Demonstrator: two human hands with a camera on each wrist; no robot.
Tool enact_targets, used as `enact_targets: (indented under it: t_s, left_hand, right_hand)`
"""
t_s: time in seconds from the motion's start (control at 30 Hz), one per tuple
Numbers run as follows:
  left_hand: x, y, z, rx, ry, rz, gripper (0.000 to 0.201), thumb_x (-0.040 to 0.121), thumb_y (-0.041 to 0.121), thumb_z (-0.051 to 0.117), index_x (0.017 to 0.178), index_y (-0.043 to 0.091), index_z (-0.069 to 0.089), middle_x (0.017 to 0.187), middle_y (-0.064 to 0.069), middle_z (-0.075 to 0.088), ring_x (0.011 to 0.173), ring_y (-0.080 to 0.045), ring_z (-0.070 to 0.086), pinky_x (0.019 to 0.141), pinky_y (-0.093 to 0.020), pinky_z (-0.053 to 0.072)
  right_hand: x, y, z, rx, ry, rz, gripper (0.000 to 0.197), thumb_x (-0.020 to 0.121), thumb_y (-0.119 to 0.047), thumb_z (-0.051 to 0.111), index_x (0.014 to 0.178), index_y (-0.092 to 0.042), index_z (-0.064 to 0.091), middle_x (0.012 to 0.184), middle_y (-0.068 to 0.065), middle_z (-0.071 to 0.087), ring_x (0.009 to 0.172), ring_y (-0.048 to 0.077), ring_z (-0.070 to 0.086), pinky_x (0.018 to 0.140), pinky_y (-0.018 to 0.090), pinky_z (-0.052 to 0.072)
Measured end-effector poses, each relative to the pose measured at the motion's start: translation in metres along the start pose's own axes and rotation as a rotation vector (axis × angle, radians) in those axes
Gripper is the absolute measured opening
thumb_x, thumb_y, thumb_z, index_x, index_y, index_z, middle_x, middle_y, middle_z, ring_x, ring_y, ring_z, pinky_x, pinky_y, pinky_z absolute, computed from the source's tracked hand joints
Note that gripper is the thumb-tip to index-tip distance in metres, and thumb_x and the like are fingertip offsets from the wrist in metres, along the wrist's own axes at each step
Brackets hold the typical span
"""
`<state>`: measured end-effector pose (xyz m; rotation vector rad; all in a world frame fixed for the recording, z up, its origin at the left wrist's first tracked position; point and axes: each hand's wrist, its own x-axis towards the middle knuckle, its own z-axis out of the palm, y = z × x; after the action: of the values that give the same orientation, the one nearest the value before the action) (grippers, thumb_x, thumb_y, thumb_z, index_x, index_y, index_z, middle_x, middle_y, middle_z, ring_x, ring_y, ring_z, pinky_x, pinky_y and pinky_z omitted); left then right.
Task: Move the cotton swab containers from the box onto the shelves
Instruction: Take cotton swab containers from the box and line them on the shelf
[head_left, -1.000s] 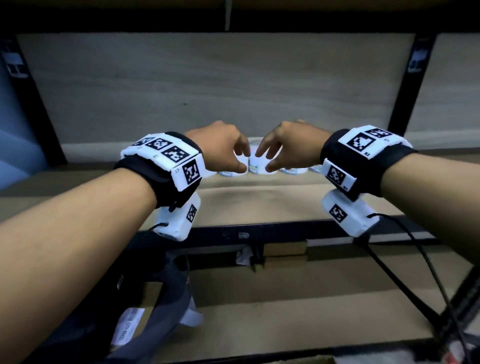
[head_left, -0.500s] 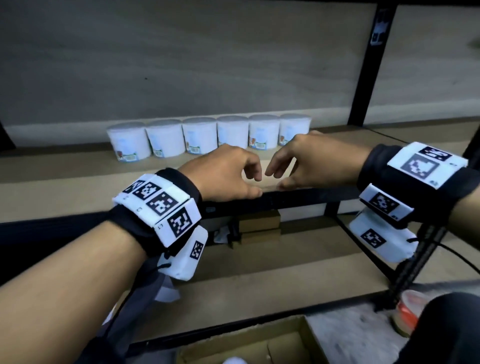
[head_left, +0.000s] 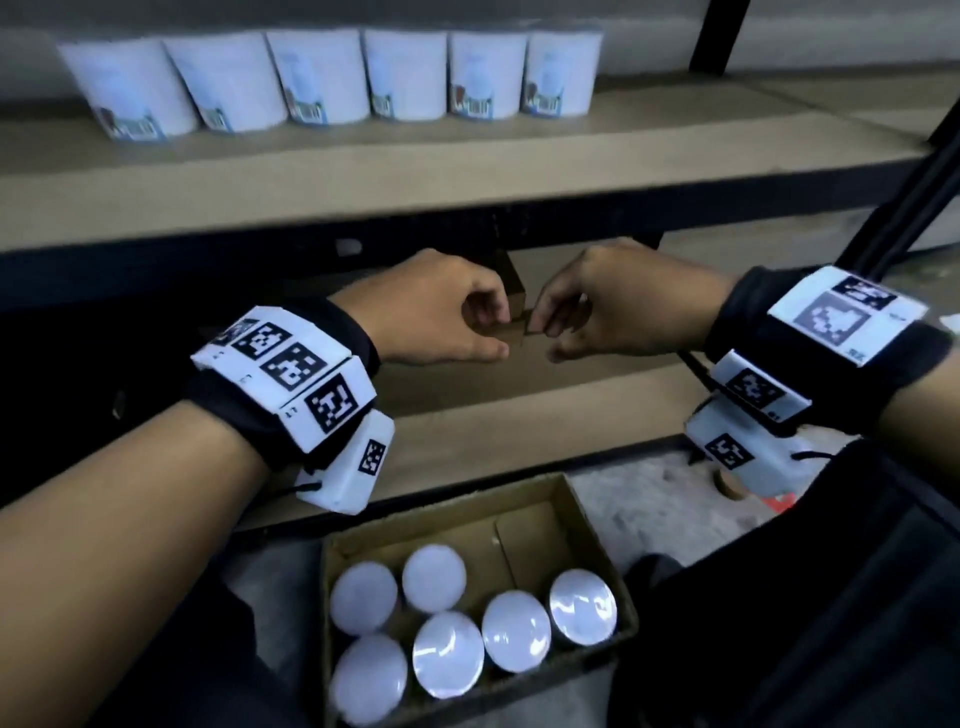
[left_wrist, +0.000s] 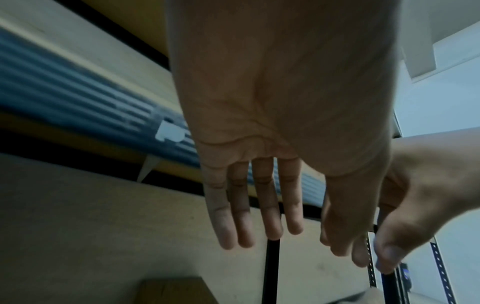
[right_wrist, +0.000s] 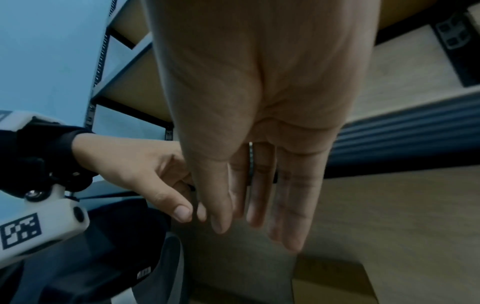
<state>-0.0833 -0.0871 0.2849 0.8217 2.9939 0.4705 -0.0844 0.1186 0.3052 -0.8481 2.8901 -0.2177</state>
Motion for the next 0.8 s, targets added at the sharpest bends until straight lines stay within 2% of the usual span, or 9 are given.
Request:
enact_targets:
  t_s: [0.1,0.2,0.27,0.37,0.5,0.57,0.67,0.73,0.8]
  left_hand:
    - [0.006,-0.003,0.035,-0.035,-0.089,-0.042,0.036,0.076,0.048,0.075,0.106,0.029,0.069,0.101,0.012,0.065,0.074,0.007,0.055,0.071,-0.011,0.042]
    - [0.012,-0.004,0.081,-0.053,-0.191,-0.095,0.041,0.074,0.055,0.074,0.108,0.034,0.066,0.105,0.015,0.063,0.087,-0.003,0.056,0.082,-0.027,0.051]
    - [0.015,-0.004,0.110,-0.065,-0.254,-0.126,0.044,0.073,0.055,0.074,0.110,0.033,0.064,0.106,0.015,0.061,0.093,-0.007,0.056,0.085,-0.032,0.051]
    - [0.015,-0.004,0.151,-0.118,-0.325,-0.164,0.049,0.073,0.049,0.076,0.116,0.029,0.062,0.112,0.011,0.058,0.102,-0.012,0.057,0.090,-0.033,0.049]
    - [0.003,-0.009,0.198,-0.175,-0.403,-0.243,0.063,0.070,0.050,0.077,0.127,0.028,0.058,0.127,0.005,0.057,0.110,-0.015,0.055,0.096,-0.031,0.047]
    - [-0.006,-0.008,0.221,-0.184,-0.445,-0.284,0.071,0.069,0.051,0.078,0.131,0.027,0.056,0.130,0.003,0.056,0.112,-0.017,0.055,0.094,-0.030,0.047]
    - [-0.020,-0.010,0.253,-0.224,-0.492,-0.338,0.081,0.067,0.052,0.081,0.137,0.024,0.051,0.133,0.001,0.052,0.117,-0.019,0.053,0.094,-0.028,0.046]
    - [-0.031,-0.013,0.273,-0.250,-0.500,-0.357,0.085,0.064,0.054,0.082,0.138,0.025,0.051,0.135,0.002,0.053,0.117,-0.017,0.053,0.095,-0.027,0.046]
    - [-0.039,-0.014,0.291,-0.272,-0.518,-0.379,0.091,0.061,0.056,0.082,0.140,0.027,0.048,0.141,0.003,0.048,0.122,-0.018,0.050,0.100,-0.028,0.044]
  right_hand:
    - [-0.002,0.012,0.031,-0.001,-0.056,0.050,0.028,0.079,-0.037,0.078,0.105,-0.029,0.073,0.093,-0.014,0.072,0.091,0.004,0.065,0.085,0.019,0.038]
    - [-0.006,0.021,0.067,-0.002,-0.151,0.111,0.035,0.078,-0.043,0.077,0.111,-0.031,0.069,0.098,-0.015,0.069,0.098,0.009,0.060,0.083,0.022,0.039]
    - [-0.008,0.026,0.086,-0.009,-0.198,0.135,0.039,0.077,-0.045,0.077,0.113,-0.033,0.067,0.101,-0.015,0.067,0.103,0.011,0.056,0.087,0.025,0.040]
    - [-0.014,0.036,0.117,0.042,-0.264,0.184,0.044,0.078,-0.041,0.077,0.119,-0.032,0.063,0.110,-0.011,0.065,0.107,0.013,0.054,0.095,0.029,0.044]
    - [-0.018,0.046,0.164,0.089,-0.325,0.223,0.061,0.074,-0.042,0.078,0.130,-0.030,0.056,0.121,-0.002,0.064,0.110,0.018,0.056,0.088,0.026,0.045]
    - [-0.022,0.050,0.186,0.083,-0.343,0.238,0.069,0.072,-0.043,0.079,0.134,-0.029,0.053,0.125,0.002,0.062,0.113,0.022,0.056,0.088,0.029,0.048]
    - [-0.026,0.056,0.216,0.072,-0.383,0.280,0.084,0.069,-0.045,0.081,0.142,-0.028,0.044,0.133,0.007,0.054,0.121,0.027,0.051,0.095,0.036,0.049]
    - [-0.029,0.060,0.236,0.083,-0.411,0.295,0.087,0.066,-0.047,0.081,0.142,-0.028,0.042,0.135,0.006,0.052,0.124,0.027,0.049,0.097,0.035,0.048]
    - [-0.034,0.064,0.256,0.114,-0.430,0.312,0.086,0.062,-0.048,0.081,0.137,-0.030,0.043,0.132,0.004,0.051,0.116,0.025,0.053,0.090,0.030,0.048]
